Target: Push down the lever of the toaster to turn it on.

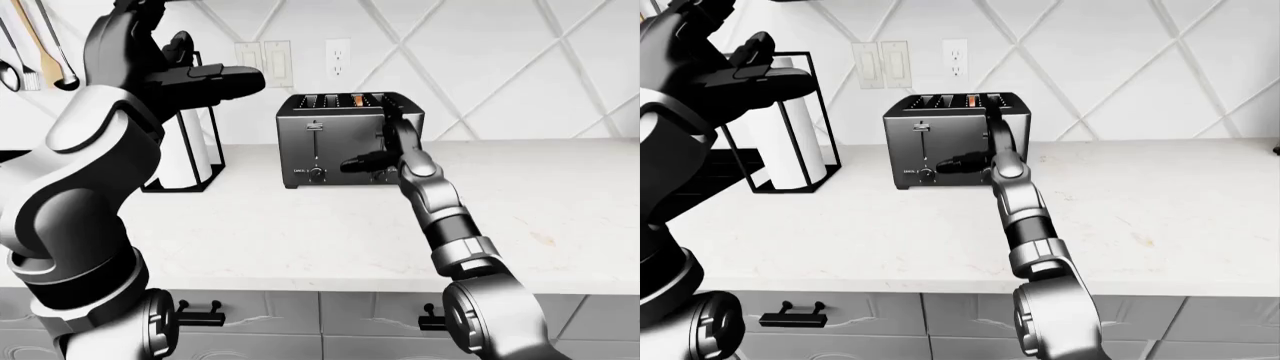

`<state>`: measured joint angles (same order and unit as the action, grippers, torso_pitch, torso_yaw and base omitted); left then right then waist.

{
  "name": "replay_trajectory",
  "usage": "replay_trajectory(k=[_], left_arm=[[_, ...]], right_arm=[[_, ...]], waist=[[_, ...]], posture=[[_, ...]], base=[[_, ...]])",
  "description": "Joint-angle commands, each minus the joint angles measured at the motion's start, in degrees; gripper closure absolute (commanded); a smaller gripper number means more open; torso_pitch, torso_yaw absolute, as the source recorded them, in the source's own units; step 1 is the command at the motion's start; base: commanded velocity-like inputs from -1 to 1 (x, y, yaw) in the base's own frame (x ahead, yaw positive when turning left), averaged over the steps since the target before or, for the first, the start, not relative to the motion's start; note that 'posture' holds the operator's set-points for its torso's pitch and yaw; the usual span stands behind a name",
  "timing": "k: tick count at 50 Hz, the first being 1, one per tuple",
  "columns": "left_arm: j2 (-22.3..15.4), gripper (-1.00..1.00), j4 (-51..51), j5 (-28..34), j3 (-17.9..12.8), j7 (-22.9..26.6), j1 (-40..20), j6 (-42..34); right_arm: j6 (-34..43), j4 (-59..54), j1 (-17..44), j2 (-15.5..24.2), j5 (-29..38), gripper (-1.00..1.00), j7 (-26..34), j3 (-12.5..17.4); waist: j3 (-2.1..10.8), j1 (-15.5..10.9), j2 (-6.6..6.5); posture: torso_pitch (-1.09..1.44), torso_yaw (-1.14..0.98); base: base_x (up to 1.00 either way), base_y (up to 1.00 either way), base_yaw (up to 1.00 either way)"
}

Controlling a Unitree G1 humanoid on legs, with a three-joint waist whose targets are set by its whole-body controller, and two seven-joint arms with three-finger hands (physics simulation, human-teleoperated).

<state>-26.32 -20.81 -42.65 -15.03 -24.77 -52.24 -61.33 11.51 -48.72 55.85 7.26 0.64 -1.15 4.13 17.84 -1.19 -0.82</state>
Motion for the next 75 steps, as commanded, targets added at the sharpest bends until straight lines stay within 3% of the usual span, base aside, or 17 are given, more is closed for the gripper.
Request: replay_trajectory(k=[1,75], left_arm=[[-0.51,-1.0,-0.62,0.14,-0.51,0.04,-1.86,1.37],[-0.47,-1.0,-0.56,0.06,-0.42,-0.21,-2.15,1.32]], right_arm=[[1.55,-1.57,0.52,0.19,-0.25,-1.0,0.14,0.17],[-8.3,-18.27,-0.15,1.22,-0.95,-1.0,-1.3,1.8]], waist=[[-0.15,0.0,-0.32],[-0.49,-0.71,-0.16]], posture=[[-0.44,0.0],[-0.44,0.0]], base=[[0.0,0.0,0.0],[0.0,0.0,0.0]])
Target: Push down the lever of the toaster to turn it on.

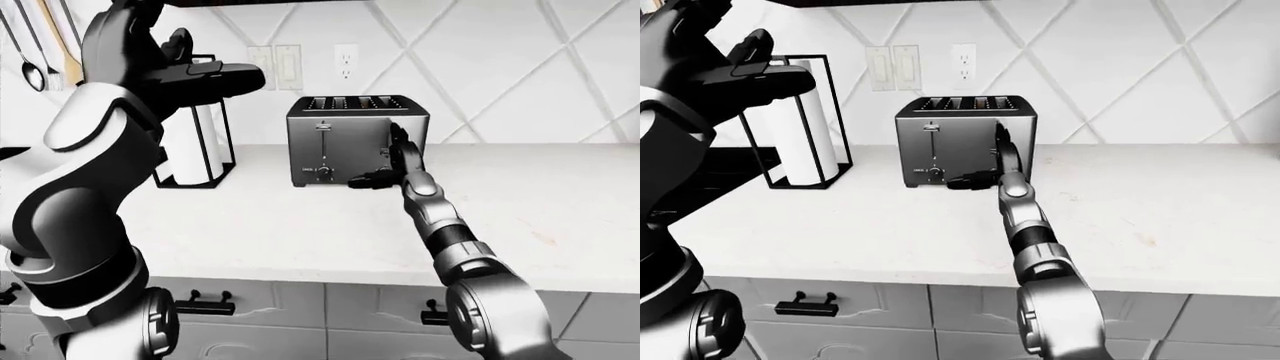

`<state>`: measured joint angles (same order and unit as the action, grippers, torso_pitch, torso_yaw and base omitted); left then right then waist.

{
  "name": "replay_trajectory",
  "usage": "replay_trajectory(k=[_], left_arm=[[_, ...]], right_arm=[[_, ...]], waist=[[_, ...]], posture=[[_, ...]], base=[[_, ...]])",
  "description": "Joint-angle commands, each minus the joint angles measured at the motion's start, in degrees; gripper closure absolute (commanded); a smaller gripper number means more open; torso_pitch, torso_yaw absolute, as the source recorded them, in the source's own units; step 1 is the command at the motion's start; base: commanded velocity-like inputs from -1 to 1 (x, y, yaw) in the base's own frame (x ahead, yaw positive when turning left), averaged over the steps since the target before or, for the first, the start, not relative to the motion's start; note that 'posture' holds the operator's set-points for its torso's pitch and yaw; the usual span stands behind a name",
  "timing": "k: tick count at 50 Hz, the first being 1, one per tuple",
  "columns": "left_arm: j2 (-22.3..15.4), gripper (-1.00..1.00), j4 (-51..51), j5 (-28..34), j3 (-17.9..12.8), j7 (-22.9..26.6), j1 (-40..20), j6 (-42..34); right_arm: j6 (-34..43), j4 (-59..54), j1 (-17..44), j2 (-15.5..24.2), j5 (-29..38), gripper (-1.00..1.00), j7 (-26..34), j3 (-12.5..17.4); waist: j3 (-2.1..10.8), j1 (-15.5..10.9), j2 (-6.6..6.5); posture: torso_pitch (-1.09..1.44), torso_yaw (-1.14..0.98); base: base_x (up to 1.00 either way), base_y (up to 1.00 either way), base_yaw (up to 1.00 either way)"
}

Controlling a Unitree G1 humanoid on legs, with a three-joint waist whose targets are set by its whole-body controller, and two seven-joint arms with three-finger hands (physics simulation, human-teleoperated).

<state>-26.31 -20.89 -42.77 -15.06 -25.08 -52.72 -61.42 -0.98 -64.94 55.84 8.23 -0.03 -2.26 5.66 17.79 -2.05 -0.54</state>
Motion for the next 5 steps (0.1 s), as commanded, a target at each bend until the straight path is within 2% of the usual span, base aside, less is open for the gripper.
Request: replay_trajectory(k=[1,5], left_arm=[[-0.48,-1.0,-0.54,0.11,-0.41,0.04,-1.74,1.3],[-0.43,-1.0,-0.5,0.16,-0.34,0.11,-1.63,1.48]], right_arm=[[4.25,-2.06,-0.06,0.27,-0.29,-1.0,-0.19,0.28],[4.56,-2.03,0.33,0.43,-0.34,-1.0,-0.17,0.34]], waist=[[-0.45,0.12,-0.45],[-0.47,0.07,-0.46]], posture=[[-0.44,0.0],[-0.44,0.0]], base=[[0.0,0.0,0.0],[0.0,0.0,0.0]])
